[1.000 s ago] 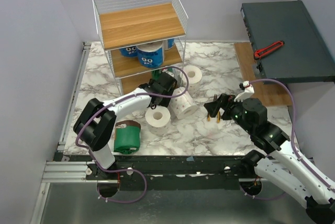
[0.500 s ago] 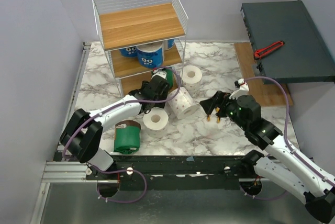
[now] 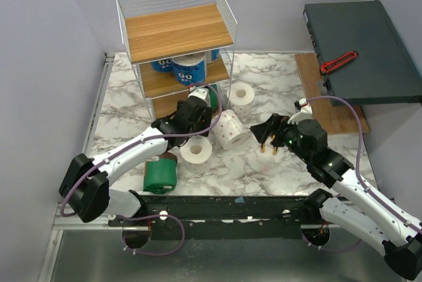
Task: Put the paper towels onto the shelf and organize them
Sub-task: Move the shelf to the center of the board.
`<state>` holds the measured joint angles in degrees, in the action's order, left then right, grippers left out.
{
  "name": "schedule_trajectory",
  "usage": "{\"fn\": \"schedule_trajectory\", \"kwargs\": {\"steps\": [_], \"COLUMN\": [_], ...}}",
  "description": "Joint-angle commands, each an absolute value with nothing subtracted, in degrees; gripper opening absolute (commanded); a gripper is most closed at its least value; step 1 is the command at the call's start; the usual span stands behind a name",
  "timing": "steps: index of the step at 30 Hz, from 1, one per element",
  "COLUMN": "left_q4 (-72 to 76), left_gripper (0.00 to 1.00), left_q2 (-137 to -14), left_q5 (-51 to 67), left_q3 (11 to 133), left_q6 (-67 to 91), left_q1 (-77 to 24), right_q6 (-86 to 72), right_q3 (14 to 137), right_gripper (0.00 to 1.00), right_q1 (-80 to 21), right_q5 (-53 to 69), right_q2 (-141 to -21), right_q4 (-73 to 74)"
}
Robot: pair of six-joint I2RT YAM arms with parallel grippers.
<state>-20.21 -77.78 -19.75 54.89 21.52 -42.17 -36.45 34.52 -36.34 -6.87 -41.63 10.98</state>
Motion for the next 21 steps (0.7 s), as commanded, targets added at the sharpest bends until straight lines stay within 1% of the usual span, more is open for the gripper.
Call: {"fn": "schedule_trajectory", "kwargs": {"steps": [1,6,12,18,21], "left_q4": [-23.5,-26.1,-26.2,-28.3,-28.4], "left_gripper": [0.71,0.71,0.71,0.71,0.71], "left_q2": [-74.4,-71.1,-60.9,-51.5,-46.7], "left_q5": [-14.9,-9.4,-6.0,-8.3,-10.9], "left_q3": [54.1,52.7,50.0,52.7,51.6], "left_q6": [22.2,22.6,23.8,23.2,25.4], "left_q1": [-43.2,-43.8,-44.2,-44.2,-44.2], "right_q6": [-36.7,-36.7,-36.5,-36.1,-35.6], "right_q3": [33.9,33.7,33.6,33.8,34.2], "right_gripper": [0.96,0.96,0.96,0.96,0.96], "right_q1": [-36.6,-36.6,-36.7,-36.7,-36.7], "right_q5": [-6.1,-6.1,-5.8,-4.7,-3.2], "right_q2": [-41.5,-40.8,-40.6,-41.5,-42.6], "right_q4": [9.3,9.6,9.7,9.0,8.8]}}
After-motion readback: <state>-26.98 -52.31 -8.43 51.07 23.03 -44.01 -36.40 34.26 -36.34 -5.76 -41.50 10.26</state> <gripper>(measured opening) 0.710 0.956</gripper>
